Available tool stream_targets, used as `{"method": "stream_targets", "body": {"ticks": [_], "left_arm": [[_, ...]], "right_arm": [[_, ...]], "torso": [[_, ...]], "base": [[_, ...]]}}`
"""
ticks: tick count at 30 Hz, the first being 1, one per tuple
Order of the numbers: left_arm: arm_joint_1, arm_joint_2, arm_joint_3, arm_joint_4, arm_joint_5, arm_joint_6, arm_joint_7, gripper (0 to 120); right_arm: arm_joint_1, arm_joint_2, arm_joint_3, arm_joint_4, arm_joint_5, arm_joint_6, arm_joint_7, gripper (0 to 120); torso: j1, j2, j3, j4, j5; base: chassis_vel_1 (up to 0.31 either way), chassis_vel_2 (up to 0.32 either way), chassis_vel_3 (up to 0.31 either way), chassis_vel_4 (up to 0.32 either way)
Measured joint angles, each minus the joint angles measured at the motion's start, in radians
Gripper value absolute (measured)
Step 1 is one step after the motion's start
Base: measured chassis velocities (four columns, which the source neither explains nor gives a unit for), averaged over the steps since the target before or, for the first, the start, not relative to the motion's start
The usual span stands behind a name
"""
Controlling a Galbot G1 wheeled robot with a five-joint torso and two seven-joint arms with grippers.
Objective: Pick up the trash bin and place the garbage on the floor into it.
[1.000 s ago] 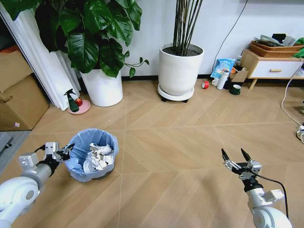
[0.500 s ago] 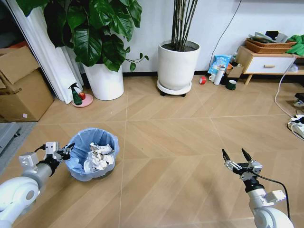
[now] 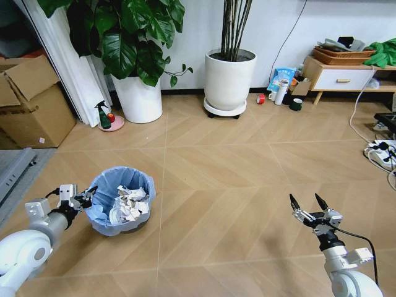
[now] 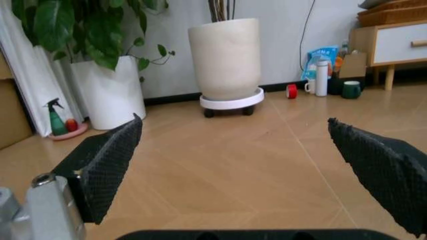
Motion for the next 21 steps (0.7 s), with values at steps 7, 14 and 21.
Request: {"method": "stream_targets", "body": {"ticks": [7,14,21], "left_arm": [[0.000,-0.002,0.002,0.002,0.001,0.000,0.000,0],[-0.004,-0.003,0.003,0.005,0.001,0.000,0.000,0],[-0.004,-0.004,0.005,0.004,0.001,0.001,0.000,0]], "right_arm": [[-0.002,0.000,-0.001,0.000,0.002,0.000,0.000,100],[-0.002,-0.002,-0.001,-0.001,0.005,0.000,-0.004,100],[-0.003,0.001,-0.002,-0.001,0.005,0.003,-0.008,100]], "torso": [[0.000,0.000,0.000,-0.0002,0.0002],[0.000,0.000,0.000,-0.0003,0.0005],[0.000,0.000,0.000,-0.0002,0.0005]], "base": [[0.146,-0.152,-0.158,0.150],[0.161,-0.160,-0.167,0.158],[0.142,-0.142,-0.136,0.147]]}}
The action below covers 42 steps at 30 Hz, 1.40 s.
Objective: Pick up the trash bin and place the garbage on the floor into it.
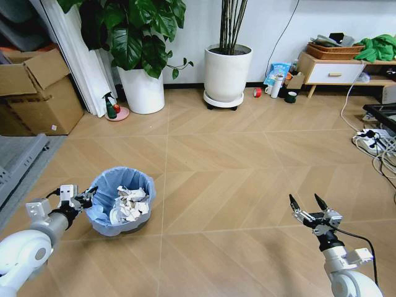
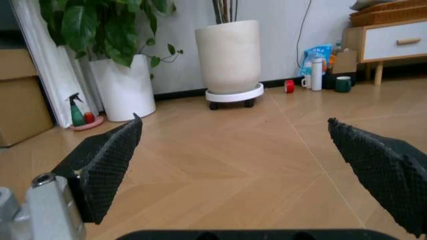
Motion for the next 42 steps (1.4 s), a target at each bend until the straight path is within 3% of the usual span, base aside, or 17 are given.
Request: {"method": "stream_targets", "body": {"ticks": [42], "left_arm": [[0.010,-0.002,-0.013,-0.022,-0.002,0.000,-0.008,0]], "right_arm": [[-0.036,0.002,0.029,0.038,0.012,0.008,-0.013,100]], "torso": [[0.000,0.000,0.000,0.0002,-0.0001]], "base": [[0.111,-0.111,-0.110,0.112]]}}
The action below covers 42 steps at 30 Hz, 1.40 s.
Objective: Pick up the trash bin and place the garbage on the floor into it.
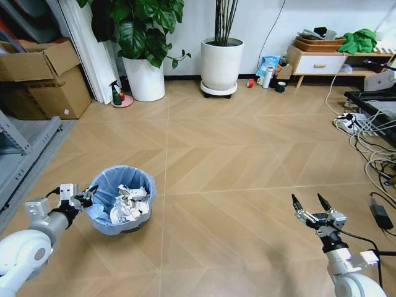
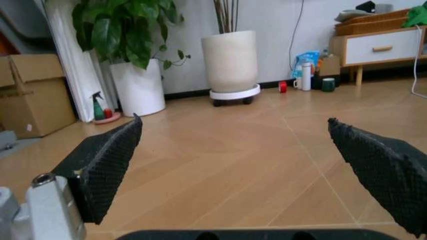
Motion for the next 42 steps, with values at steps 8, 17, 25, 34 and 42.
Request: {"method": "stream_targets", "body": {"ticks": [8,17,25,34,42], "left_arm": [[0.004,-0.012,-0.002,0.003,0.004,-0.001,-0.002,0],[-0.067,-0.037,0.035,0.134,0.000,-0.003,-0.003,0],[-0.139,-0.059,0.044,0.299,-0.016,-0.006,0.023,0],[-0.164,-0.064,0.044,0.344,-0.137,0.026,0.020,0],[-0.164,-0.064,0.047,0.355,-0.162,0.045,0.015,0]], "right_arm": [[-0.008,-0.001,0.008,0.002,0.010,0.011,-0.027,100],[-0.028,-0.008,0.028,0.005,0.012,0.024,-0.046,100],[-0.033,-0.028,0.017,0.013,0.015,0.022,-0.044,100],[-0.034,-0.039,0.012,0.016,0.016,0.016,-0.040,100],[-0.035,-0.031,0.007,0.016,0.010,0.013,-0.037,100]], "torso": [[0.000,0.000,0.000,-0.0001,0.0000],[0.000,0.000,0.000,-0.0001,-0.0004],[0.000,0.000,0.000,0.0000,-0.0002],[0.000,0.000,0.000,-0.0003,-0.0001],[0.000,0.000,0.000,-0.0002,-0.0002]], "base": [[0.072,-0.078,-0.075,0.073],[0.000,0.000,0.000,0.000],[0.000,0.000,0.000,0.000],[0.000,0.000,0.000,0.000],[0.000,0.000,0.000,0.000]]}}
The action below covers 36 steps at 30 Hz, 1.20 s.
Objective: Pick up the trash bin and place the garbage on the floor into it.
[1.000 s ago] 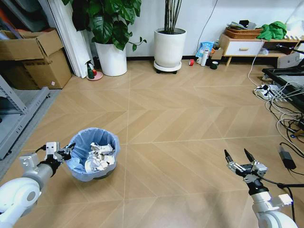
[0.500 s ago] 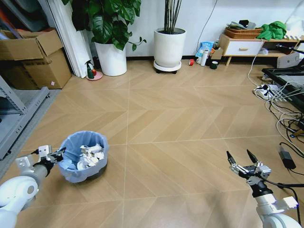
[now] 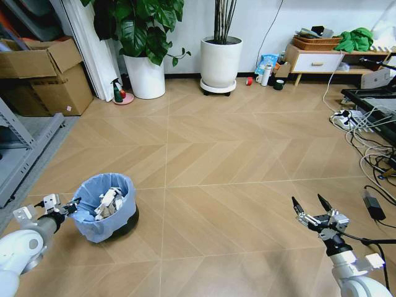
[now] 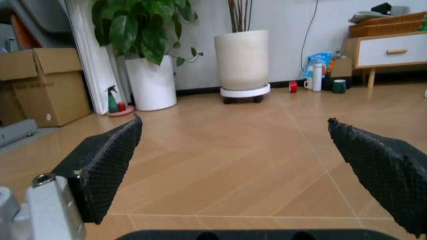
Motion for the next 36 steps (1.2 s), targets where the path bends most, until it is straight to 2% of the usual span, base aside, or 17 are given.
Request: {"method": "stream_targets", "body": {"ticks": [5,7,9,12,15,16,18,23,26,27,29,31,33,35,36], "left_arm": [[-0.001,0.001,0.002,0.005,0.008,0.003,0.002,0],[-0.001,0.001,0.004,0.005,0.012,0.003,0.003,10],[-0.002,0.001,0.004,0.005,0.015,0.003,0.004,11],[-0.001,-0.001,0.005,0.008,0.024,0.004,0.006,26],[0.000,-0.003,0.005,0.010,0.029,0.004,0.008,32],[0.000,-0.005,0.005,0.010,0.032,0.004,0.008,42],[0.001,-0.005,0.005,0.009,0.033,0.004,0.008,46],[0.004,-0.005,-0.005,-0.006,0.061,-0.016,-0.031,64],[0.016,0.001,-0.038,-0.046,0.086,-0.082,-0.088,77],[0.016,0.001,-0.038,-0.046,0.086,-0.082,-0.088,77],[0.024,0.009,-0.065,-0.085,0.076,-0.101,-0.111,84],[0.035,0.020,-0.104,-0.149,0.086,-0.117,-0.115,97],[0.037,0.021,-0.110,-0.165,0.095,-0.125,-0.113,98],[0.045,0.012,-0.120,-0.256,0.155,-0.147,-0.113,100],[0.045,0.012,-0.120,-0.256,0.155,-0.147,-0.113,100]], "right_arm": [[0.002,0.000,-0.001,0.000,0.000,-0.003,0.002,100],[0.003,0.001,-0.002,0.000,0.000,-0.004,0.004,100],[0.004,0.000,-0.002,0.000,0.000,-0.004,0.004,100],[0.006,-0.003,-0.004,-0.001,0.000,-0.005,0.006,100],[0.006,-0.005,-0.004,-0.003,0.001,-0.005,0.006,100],[0.006,-0.007,-0.004,-0.006,0.001,-0.005,0.007,100],[0.007,-0.010,-0.004,-0.007,0.002,-0.005,0.007,100],[0.013,-0.013,-0.005,-0.009,0.001,-0.003,0.020,100],[0.017,-0.013,0.009,0.004,-0.041,-0.004,0.035,100],[0.017,-0.013,0.009,0.004,-0.041,-0.004,0.035,100],[0.017,-0.017,0.017,0.022,-0.052,0.000,0.040,100],[0.029,-0.020,0.018,0.046,-0.052,0.015,0.052,100],[0.035,-0.020,0.015,0.051,-0.052,0.020,0.059,100],[0.081,0.004,-0.019,0.063,-0.051,0.039,0.106,100],[0.081,0.004,-0.019,0.063,-0.051,0.039,0.106,100]], "torso": [[0.000,0.000,0.000,0.0000,0.0001],[0.000,0.000,0.000,0.0000,0.0003],[0.000,0.000,0.000,-0.0001,0.0004],[0.000,0.000,0.000,0.0000,0.0001],[0.000,0.000,0.000,0.0001,0.0002],[0.000,0.000,0.000,0.0001,0.0002],[0.000,0.000,0.000,0.0000,0.0002],[0.000,0.000,0.000,-0.0001,0.0001],[0.000,0.000,0.000,0.0002,0.0002],[0.000,0.000,0.000,0.0002,0.0002],[0.000,0.000,0.000,0.0001,0.0001],[0.000,0.000,0.000,-0.0002,0.0003],[0.000,0.000,0.000,-0.0001,0.0003],[0.000,0.000,0.000,0.0000,-0.0002],[0.000,0.000,0.000,0.0000,-0.0002]], "base": [[0.000,0.000,0.000,0.000],[0.000,0.000,0.000,0.000],[0.000,0.000,0.000,0.000],[0.000,0.000,0.000,0.000],[0.000,0.000,0.000,0.000],[0.000,0.000,0.000,0.000],[0.000,0.000,0.000,0.000],[0.000,0.000,0.000,0.000],[0.000,0.000,0.000,0.000],[0.000,0.000,0.000,0.000],[0.000,0.000,0.000,0.000],[0.000,0.000,0.000,0.000],[0.000,0.000,0.000,0.000],[0.000,0.000,0.000,0.000],[0.000,0.000,0.000,0.000]]}}
